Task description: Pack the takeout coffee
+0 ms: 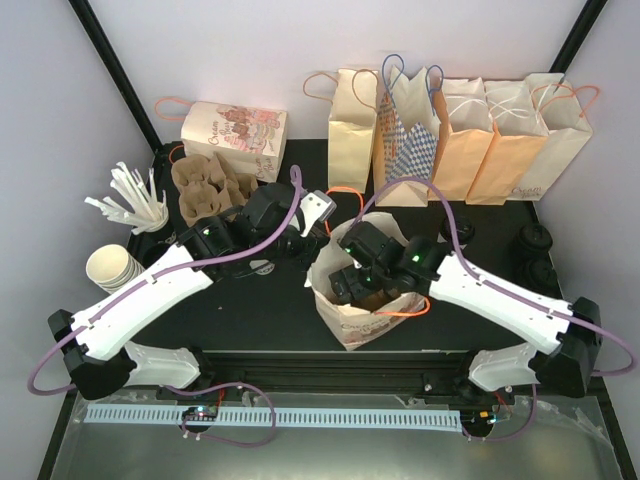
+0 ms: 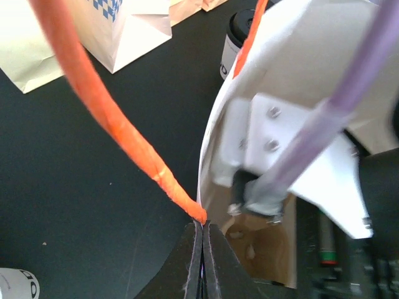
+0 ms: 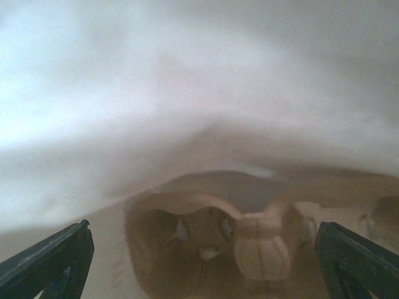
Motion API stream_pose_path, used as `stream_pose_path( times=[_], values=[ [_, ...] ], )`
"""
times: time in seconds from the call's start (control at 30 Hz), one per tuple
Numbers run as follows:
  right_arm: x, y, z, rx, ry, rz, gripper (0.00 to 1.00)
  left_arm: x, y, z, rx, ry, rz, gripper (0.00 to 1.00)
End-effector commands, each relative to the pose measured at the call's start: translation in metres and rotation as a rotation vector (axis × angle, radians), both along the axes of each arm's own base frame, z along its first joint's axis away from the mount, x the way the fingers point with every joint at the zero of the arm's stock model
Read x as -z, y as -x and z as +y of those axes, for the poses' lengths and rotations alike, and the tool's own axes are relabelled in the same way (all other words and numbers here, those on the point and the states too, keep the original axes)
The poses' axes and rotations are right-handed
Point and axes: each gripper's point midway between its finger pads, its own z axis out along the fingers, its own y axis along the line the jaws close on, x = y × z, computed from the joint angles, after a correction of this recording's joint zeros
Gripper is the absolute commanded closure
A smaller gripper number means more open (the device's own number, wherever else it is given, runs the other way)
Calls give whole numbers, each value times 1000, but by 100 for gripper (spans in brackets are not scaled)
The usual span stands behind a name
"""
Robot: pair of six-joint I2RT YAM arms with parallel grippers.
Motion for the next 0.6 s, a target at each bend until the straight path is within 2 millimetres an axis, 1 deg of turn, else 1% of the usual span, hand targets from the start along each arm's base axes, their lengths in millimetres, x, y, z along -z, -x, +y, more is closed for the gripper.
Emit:
stream_pose_path(
  times=[0.0,0.17,0.2,0.3,0.43,0.5,0.57],
  values=[
    [-46,-4,-1,-5,-78,-77,0,0,0,11,-15,-37,-24,98],
    [-93,-6,10,-3,-221,-136,0,4,-1,16,-29,-59,-22,98],
    [-103,-9,9,9,-242,-157,0,5,-1,17,-32,-63,-22,98],
    [-141,-15,3,55,-320,-241,2,7,-2,20,-46,-74,-26,98],
    [-188,-17,-17,111,-413,-362,4,12,-5,23,-66,-92,-31,98],
    [-209,-18,-33,154,-440,-424,4,14,-7,25,-74,-101,-34,98],
    [-222,-21,-51,209,-441,-468,4,14,-8,27,-80,-105,-39,99]
  ],
)
